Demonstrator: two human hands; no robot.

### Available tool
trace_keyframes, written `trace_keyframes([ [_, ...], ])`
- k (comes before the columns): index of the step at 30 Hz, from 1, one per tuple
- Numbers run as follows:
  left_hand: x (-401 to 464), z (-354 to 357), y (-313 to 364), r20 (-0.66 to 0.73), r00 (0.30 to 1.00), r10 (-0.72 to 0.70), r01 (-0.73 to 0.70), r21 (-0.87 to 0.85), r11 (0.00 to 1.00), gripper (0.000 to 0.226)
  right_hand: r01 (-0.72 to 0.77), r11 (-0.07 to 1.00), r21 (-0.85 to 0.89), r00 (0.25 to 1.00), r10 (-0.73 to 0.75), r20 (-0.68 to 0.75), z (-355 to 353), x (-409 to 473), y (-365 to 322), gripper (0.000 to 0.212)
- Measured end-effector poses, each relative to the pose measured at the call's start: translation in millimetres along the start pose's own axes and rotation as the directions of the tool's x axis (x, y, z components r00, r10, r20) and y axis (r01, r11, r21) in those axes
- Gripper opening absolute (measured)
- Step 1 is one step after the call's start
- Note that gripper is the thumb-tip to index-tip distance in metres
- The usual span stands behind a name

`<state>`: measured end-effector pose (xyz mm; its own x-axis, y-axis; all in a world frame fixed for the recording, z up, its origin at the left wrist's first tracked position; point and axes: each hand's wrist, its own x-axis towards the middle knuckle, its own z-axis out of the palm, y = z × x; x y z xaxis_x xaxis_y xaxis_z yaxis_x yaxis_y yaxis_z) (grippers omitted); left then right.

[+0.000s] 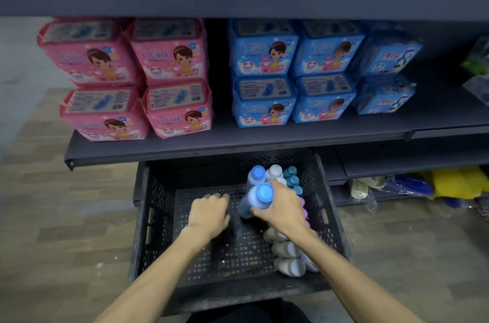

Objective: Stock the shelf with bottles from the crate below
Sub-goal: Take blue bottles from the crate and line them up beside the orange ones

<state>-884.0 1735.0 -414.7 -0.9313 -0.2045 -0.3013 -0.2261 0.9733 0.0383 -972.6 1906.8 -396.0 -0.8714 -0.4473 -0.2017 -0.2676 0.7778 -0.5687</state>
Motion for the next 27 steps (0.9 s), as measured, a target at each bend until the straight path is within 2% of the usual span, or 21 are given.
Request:
trace_keyframes([
  [4, 3.3, -43.7, -10.8, -0.134, 0.989, 0.059, -0.059, 0.003, 0.998, 0.034, 0.131, 0.991, 0.002, 0.986, -0.13, -0.106, -37.2, 0.5, -27.4, 0.045],
  [8, 2.8, -107.8, -17.7, -0.276, 0.952, 0.128, -0.13, 0.011, 0.991, 0.028, 0.265, 0.964, -0.034, 0.932, -0.265, -0.246, -84.8, 0.3, -57.4, 0.057],
  [13, -12.8, -203.5, -12.6, -0.502, 0.828, 0.25, -0.233, 0.099, 0.968, 0.015, 0.412, 0.909, -0.062, 0.831, -0.403, -0.383, -154.8, -2.6, -104.1, 0.057],
  [16, -23.4, -251.6, -11.2, -0.574, 0.762, 0.3, -0.253, 0.162, 0.954, 0.014, 0.491, 0.867, -0.085, 0.762, -0.475, -0.44, -198.9, -5.4, -136.5, 0.055],
  [23, -42.3, -341.7, -20.0, -0.697, 0.642, 0.319, -0.202, 0.247, 0.948, 0.01, 0.613, 0.788, -0.06, 0.642, -0.541, -0.544, -280.9, -6.7, -214.8, 0.037],
  [25, -44.5, -368.0, -22.9, -0.724, 0.601, 0.337, -0.17, 0.296, 0.94, 0.005, 0.627, 0.773, -0.1, 0.603, -0.562, -0.565, -301.0, -6.7, -234.6, 0.038],
  [27, -48.0, -395.4, -24.7, -0.748, 0.56, 0.356, -0.117, 0.355, 0.928, 0.012, 0.629, 0.767, -0.125, 0.585, -0.573, -0.575, -322.2, -7.2, -253.1, 0.039],
])
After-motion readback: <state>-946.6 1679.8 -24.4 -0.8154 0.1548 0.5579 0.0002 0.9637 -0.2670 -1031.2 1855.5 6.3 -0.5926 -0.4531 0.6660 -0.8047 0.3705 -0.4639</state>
